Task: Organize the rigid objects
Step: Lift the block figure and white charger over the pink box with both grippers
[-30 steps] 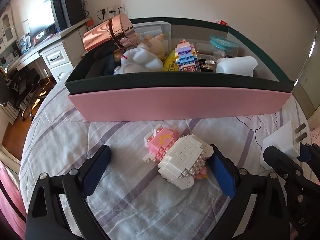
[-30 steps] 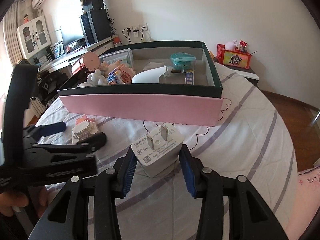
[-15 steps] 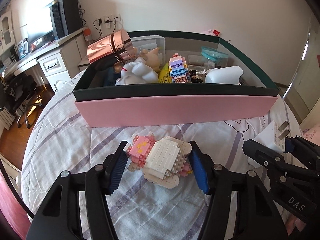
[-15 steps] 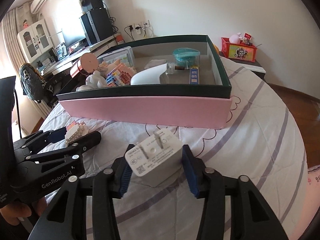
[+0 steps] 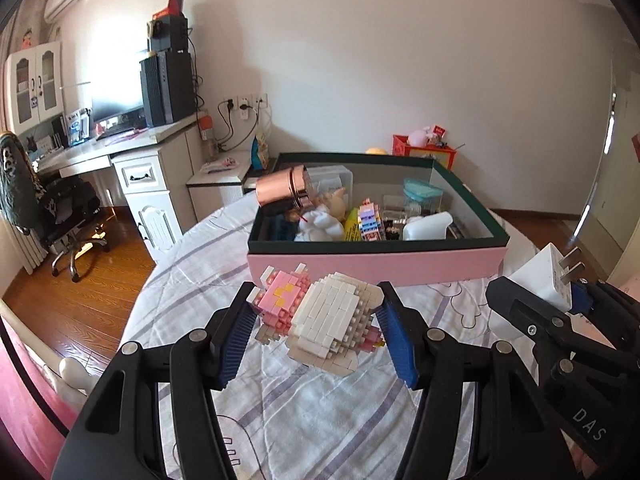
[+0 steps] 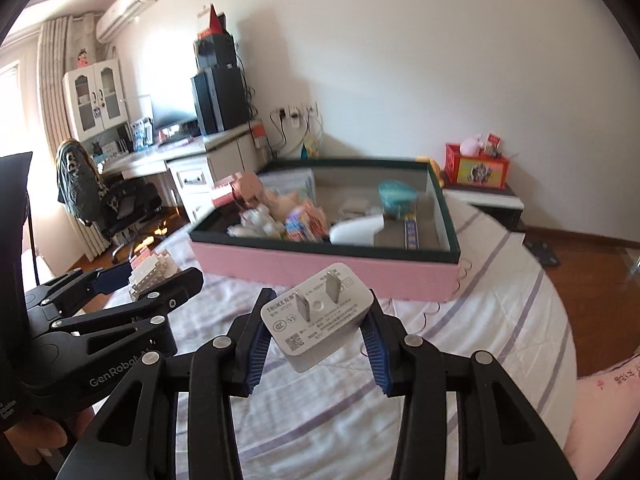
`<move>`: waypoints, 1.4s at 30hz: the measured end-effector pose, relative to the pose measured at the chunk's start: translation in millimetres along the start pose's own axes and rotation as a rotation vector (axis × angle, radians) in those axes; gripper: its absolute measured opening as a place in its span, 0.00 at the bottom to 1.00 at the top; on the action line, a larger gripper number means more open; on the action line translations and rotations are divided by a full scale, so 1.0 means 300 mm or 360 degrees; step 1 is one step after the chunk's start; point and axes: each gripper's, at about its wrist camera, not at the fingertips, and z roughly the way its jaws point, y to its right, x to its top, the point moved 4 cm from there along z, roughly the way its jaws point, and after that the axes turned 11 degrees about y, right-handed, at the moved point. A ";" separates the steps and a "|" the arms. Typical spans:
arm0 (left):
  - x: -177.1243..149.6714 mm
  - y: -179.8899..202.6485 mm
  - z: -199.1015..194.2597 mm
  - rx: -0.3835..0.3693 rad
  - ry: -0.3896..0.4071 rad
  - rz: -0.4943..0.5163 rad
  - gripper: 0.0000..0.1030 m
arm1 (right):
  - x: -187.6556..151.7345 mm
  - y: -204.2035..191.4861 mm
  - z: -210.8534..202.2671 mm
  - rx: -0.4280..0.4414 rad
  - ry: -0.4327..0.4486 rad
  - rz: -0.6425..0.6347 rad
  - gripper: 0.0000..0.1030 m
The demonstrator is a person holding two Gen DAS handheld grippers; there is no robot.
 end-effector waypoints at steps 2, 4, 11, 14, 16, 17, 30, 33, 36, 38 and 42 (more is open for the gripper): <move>0.025 -0.009 -0.056 0.0007 0.0052 0.0002 0.59 | 0.032 -0.044 -0.055 0.0015 0.0074 -0.0032 0.42; 0.048 -0.016 -0.115 0.0031 0.0115 0.0018 0.59 | 0.060 -0.085 -0.106 0.0014 0.0129 -0.0079 0.42; 0.109 -0.031 -0.266 0.0083 0.0268 0.0030 0.59 | 0.115 -0.158 -0.250 0.0008 0.0253 -0.0136 0.42; 0.126 -0.036 -0.311 0.0093 0.0315 0.0016 0.59 | 0.127 -0.176 -0.286 0.0009 0.0279 -0.0152 0.42; 0.138 -0.035 -0.334 0.0109 0.0342 0.0025 0.59 | 0.136 -0.180 -0.301 -0.0004 0.0291 -0.0165 0.42; 0.143 -0.036 -0.346 0.0114 0.0359 0.0023 0.59 | 0.141 -0.183 -0.312 -0.0004 0.0308 -0.0164 0.42; 0.185 -0.013 -0.382 0.0115 0.0442 0.0042 0.59 | 0.182 -0.178 -0.350 -0.0052 0.0394 -0.0159 0.42; 0.194 -0.001 -0.360 0.0107 0.0441 0.0047 0.59 | 0.188 -0.169 -0.333 -0.0071 0.0397 -0.0151 0.42; 0.204 0.012 -0.323 0.0098 0.0432 0.0053 0.59 | 0.193 -0.149 -0.307 -0.0086 0.0387 -0.0132 0.42; 0.212 0.022 -0.289 0.0101 0.0430 0.0068 0.59 | 0.202 -0.136 -0.284 -0.0107 0.0384 -0.0129 0.42; 0.236 0.036 -0.201 0.0105 0.0420 0.0089 0.59 | 0.224 -0.111 -0.223 -0.0137 0.0381 -0.0121 0.42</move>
